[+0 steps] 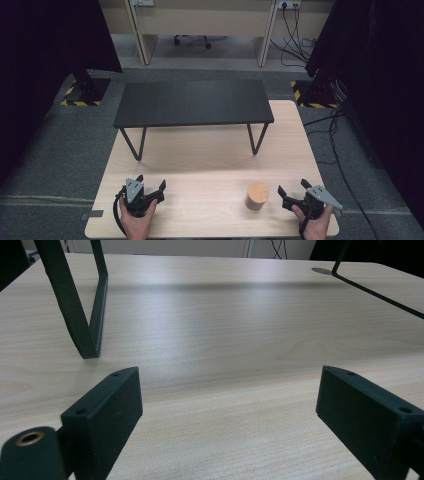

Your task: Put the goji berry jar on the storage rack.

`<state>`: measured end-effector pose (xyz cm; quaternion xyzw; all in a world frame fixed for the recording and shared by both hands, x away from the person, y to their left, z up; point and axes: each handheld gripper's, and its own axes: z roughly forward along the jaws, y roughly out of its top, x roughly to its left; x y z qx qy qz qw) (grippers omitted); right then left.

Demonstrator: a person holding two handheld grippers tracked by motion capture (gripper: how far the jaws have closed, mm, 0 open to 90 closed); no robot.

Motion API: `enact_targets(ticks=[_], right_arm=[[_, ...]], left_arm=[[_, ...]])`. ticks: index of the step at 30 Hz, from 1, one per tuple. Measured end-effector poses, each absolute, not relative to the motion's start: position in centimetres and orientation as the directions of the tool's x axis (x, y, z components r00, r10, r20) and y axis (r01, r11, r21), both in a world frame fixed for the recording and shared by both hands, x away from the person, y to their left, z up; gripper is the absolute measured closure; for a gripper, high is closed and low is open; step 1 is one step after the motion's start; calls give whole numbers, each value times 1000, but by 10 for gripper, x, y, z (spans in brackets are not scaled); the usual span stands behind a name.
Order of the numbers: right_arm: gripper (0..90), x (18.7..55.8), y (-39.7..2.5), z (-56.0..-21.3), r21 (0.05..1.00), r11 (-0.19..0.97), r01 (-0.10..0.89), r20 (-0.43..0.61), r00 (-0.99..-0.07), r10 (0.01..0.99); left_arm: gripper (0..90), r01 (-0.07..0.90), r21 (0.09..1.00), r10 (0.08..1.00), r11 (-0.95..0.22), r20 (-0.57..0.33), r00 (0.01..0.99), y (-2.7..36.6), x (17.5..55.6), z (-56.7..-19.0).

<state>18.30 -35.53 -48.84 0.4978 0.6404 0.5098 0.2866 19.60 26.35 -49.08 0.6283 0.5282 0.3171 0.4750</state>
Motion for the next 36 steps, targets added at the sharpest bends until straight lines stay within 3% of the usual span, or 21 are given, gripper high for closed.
enact_targets(ticks=[12, 36], right_arm=[[13, 154, -378, -490, 956, 59, 288, 108, -532, 840], [15, 155, -371, -487, 946, 184, 268, 39, -656, 754]], left_arm=[[104, 351, 936, 967, 7, -95, 235, 262, 194, -492], [103, 347, 938, 969, 3, -89, 232, 260, 193, -492]])
